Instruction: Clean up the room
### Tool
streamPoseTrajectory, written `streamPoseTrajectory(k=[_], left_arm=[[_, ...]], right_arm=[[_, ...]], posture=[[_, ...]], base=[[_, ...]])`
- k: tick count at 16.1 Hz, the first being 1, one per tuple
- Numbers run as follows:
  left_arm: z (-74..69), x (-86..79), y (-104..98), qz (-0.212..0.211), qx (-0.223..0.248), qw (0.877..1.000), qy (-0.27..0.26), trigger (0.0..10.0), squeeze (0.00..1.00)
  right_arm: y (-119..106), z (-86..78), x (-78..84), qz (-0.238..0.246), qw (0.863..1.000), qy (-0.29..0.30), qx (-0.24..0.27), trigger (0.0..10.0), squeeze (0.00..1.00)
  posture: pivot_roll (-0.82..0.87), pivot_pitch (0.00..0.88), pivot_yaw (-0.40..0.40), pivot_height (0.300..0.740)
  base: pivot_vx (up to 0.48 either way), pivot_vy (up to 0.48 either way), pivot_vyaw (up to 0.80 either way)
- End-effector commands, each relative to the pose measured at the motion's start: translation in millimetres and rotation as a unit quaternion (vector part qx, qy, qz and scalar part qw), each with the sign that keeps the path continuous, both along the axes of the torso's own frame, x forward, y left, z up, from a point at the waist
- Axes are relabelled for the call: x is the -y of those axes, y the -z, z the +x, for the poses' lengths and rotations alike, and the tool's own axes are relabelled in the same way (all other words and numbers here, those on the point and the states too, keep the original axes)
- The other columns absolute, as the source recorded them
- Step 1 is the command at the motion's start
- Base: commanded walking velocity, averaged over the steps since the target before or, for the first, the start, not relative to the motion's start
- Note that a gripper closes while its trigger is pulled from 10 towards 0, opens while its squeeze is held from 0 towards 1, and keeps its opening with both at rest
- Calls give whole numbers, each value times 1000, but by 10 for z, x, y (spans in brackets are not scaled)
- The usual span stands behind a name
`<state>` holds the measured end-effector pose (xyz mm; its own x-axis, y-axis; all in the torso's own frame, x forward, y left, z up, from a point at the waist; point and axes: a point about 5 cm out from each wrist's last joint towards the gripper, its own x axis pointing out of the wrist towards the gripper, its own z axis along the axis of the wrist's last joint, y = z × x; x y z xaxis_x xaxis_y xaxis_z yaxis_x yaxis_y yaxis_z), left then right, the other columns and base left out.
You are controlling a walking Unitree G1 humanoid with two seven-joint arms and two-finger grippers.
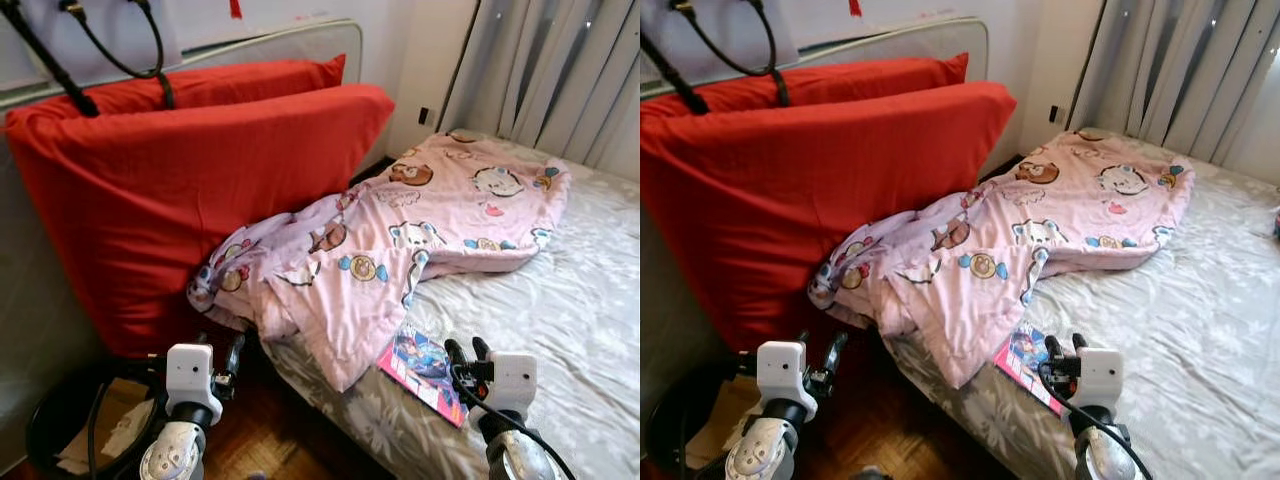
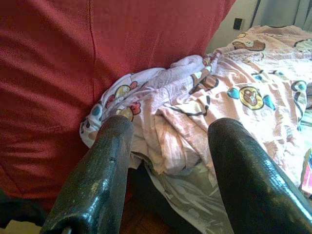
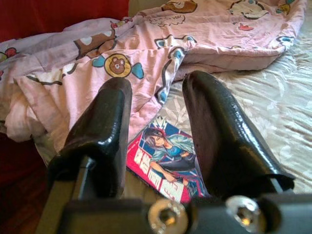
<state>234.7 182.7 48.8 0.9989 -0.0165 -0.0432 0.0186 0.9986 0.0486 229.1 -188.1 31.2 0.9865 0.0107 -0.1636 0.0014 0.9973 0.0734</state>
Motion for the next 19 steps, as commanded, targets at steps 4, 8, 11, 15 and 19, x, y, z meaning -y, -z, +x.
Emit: streamPoseTrajectory(k=[4, 8, 11, 15, 19], left_arm=[[2, 23, -23, 9, -4, 1000, 8, 10000, 0], [4, 31, -39, 10, -4, 1000, 13, 10000, 0], [-5, 44, -40, 2, -6, 1000, 18, 10000, 0], [-7, 45, -38, 1, -9, 1000, 21, 10000, 0], [-13, 34, -27, -1, -13, 1000, 22, 10000, 0]], right_arm=[[5, -1, 0, -4, 1000, 2, -3, 10000, 0], [6, 17, -41, -1, 1000, -2, -2, 10000, 0], [18, 10, -47, 1, 1000, 0, -5, 10000, 0], [24, 11, -49, 6, 1000, 7, -3, 10000, 0], [9, 26, -56, 8, 1000, 8, 0, 10000, 0]], posture=[[-5, 0, -19, 661], [1, 0, -14, 661], [0, 0, -10, 661], [3, 0, -5, 636], [4, 0, -5, 636]], base=[[0, 0, 0], [0, 0, 0], [0, 0, 0], [0, 0, 0], [0, 0, 0]])
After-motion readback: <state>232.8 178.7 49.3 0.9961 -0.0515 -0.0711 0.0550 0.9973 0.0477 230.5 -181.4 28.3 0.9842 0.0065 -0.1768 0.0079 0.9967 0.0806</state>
